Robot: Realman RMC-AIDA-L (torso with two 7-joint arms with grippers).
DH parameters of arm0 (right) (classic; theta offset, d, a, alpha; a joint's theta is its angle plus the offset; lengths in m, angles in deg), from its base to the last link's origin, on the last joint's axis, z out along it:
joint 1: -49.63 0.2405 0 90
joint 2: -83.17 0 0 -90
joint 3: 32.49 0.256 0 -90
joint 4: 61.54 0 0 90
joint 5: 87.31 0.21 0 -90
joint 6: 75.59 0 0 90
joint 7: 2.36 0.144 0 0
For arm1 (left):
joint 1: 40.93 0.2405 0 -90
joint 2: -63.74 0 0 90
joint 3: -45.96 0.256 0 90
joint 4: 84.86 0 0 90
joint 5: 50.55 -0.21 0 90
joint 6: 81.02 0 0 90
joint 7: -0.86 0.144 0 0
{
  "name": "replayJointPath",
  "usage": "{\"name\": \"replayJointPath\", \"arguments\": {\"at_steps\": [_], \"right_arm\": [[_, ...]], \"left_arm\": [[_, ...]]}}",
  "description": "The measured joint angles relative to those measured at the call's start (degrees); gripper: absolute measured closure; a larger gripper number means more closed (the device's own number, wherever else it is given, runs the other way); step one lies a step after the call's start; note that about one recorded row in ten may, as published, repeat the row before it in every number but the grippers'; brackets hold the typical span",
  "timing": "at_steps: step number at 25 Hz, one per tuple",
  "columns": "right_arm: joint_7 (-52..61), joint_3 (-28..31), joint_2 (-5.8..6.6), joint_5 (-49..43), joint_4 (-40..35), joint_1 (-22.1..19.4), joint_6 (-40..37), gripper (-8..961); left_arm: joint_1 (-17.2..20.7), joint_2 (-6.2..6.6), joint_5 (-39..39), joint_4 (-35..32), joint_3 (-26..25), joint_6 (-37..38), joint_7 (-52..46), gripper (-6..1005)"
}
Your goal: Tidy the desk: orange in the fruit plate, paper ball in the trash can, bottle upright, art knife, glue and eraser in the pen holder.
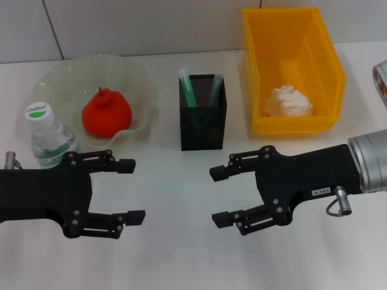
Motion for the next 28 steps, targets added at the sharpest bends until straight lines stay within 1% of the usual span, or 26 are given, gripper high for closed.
{"name": "replayJointPath", "arguments": {"at_steps": [28], "right_arm": [[0.0, -0.09, 0.0, 0.08, 0.83, 0.51, -0.01, 187]], "left_arm": [[0.21, -0.1, 0.01, 0.22, 0.31, -0.09, 0.0, 155]]}}
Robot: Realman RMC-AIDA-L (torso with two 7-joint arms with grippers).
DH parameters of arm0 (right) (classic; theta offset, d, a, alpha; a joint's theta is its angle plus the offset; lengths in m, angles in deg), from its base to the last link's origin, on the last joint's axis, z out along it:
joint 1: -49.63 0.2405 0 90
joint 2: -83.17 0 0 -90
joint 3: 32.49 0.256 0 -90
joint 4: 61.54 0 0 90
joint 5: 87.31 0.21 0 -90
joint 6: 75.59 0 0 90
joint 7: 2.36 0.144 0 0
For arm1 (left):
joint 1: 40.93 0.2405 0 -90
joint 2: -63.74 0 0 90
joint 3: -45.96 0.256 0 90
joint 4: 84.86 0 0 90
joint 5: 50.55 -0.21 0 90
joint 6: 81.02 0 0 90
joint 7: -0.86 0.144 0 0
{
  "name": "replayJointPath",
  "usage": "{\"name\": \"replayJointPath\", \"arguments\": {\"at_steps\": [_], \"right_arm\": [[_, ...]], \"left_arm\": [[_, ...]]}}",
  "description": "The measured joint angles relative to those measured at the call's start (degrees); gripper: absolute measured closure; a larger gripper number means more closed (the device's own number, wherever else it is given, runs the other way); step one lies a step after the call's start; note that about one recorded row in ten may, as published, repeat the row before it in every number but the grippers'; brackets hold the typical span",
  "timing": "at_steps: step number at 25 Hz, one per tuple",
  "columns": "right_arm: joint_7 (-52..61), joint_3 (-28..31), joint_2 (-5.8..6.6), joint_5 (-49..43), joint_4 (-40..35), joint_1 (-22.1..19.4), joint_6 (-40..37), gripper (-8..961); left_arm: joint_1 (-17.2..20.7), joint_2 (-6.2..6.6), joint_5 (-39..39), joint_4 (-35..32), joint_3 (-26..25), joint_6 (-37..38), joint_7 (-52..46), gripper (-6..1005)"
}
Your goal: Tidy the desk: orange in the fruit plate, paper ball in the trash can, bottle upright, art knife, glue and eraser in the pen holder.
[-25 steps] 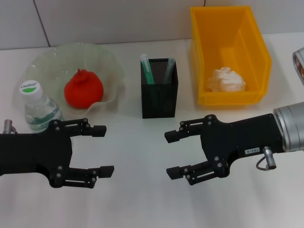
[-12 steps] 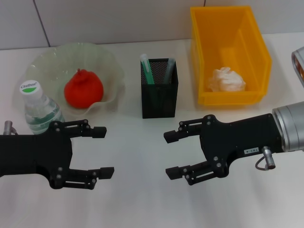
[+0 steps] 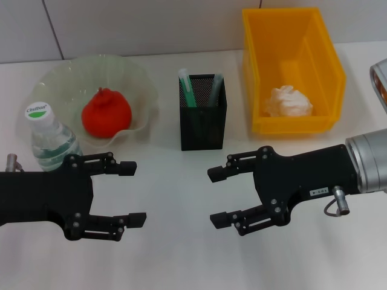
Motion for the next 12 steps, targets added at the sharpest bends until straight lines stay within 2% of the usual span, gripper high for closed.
{"name": "replayJointPath", "arguments": {"at_steps": [12], "right_arm": [[0.0, 0.0, 0.0, 0.0, 0.19, 0.12, 0.0, 187]], "left_arm": [[-0.11, 0.0, 0.0, 0.22, 0.17, -0.01, 0.0, 155]]}}
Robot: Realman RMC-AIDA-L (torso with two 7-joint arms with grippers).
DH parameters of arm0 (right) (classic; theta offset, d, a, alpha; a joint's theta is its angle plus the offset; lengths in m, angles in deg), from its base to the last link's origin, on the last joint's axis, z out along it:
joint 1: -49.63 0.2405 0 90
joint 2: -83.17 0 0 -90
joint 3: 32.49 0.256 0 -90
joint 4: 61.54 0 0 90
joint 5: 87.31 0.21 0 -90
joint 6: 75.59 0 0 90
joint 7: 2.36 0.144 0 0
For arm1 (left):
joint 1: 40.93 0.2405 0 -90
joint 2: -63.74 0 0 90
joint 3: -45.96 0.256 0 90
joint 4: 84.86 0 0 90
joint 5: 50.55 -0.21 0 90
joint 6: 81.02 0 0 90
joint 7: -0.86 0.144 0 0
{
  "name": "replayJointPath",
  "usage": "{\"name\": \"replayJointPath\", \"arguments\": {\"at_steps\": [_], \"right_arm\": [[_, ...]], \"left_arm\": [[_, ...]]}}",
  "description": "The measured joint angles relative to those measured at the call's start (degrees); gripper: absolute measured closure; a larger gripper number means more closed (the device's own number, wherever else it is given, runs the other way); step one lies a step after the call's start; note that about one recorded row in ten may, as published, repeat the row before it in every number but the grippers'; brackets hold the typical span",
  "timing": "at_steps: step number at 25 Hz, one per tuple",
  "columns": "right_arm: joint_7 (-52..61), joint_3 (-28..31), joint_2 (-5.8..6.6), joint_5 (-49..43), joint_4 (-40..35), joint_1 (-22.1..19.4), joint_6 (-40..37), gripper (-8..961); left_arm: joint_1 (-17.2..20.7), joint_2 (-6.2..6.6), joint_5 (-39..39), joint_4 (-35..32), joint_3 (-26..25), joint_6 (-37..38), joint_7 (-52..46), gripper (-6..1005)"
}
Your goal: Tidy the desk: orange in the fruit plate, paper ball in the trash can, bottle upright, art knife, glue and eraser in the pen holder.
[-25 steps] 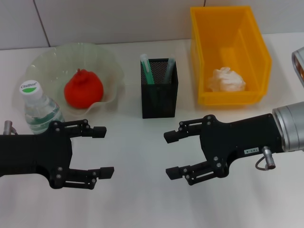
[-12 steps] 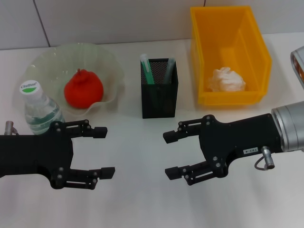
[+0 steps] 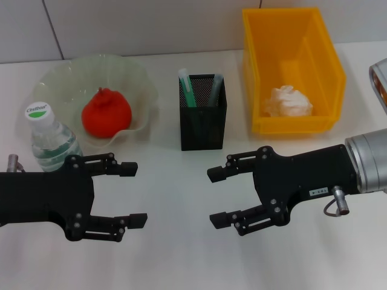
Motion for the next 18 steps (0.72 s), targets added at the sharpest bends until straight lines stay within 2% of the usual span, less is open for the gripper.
{"name": "replayJointPath", "arguments": {"at_steps": [18], "right_arm": [[0.0, -0.53, 0.0, -0.01, -0.05, 0.07, 0.0, 187]], "left_arm": [[-0.11, 0.0, 0.0, 0.01, -0.01, 0.01, 0.0, 153]]}}
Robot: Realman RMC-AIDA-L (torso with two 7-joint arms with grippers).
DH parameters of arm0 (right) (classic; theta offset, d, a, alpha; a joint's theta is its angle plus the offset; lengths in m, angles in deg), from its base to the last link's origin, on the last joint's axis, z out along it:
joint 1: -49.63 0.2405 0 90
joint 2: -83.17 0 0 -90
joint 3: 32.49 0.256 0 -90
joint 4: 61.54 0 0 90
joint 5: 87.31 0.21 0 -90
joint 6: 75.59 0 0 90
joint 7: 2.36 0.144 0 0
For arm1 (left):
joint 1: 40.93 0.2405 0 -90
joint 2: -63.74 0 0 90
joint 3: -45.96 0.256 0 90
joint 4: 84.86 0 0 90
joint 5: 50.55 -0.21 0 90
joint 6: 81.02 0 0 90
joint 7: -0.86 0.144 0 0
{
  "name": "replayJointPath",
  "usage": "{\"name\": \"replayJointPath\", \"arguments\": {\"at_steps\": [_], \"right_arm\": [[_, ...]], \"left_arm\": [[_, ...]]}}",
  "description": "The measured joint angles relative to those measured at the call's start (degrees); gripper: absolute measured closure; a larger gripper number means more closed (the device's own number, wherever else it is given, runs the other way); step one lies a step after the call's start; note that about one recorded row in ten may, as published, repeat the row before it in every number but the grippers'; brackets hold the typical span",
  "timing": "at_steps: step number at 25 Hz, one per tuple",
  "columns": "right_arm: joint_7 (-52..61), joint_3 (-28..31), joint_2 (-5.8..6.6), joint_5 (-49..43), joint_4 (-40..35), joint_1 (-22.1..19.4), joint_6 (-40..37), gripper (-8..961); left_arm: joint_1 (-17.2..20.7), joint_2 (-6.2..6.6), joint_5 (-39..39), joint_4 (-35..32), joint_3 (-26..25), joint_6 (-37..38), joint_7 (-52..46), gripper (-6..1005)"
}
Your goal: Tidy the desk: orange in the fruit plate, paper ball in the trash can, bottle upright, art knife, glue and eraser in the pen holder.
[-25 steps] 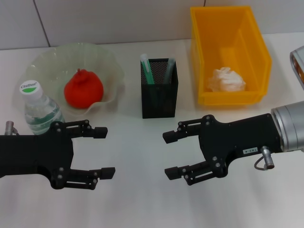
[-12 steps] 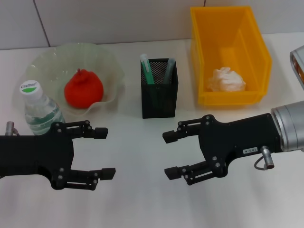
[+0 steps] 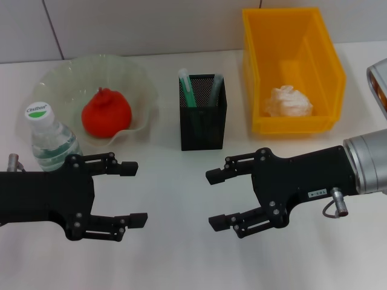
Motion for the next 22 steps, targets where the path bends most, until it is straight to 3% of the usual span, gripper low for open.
{"name": "replayJointPath", "arguments": {"at_steps": [22], "right_arm": [[0.0, -0.19, 0.08, 0.35, 0.01, 0.0, 0.51, 187]], "left_arm": [[-0.24, -0.17, -1.31, -0.1, 0.0, 0.0, -0.29, 154]]}}
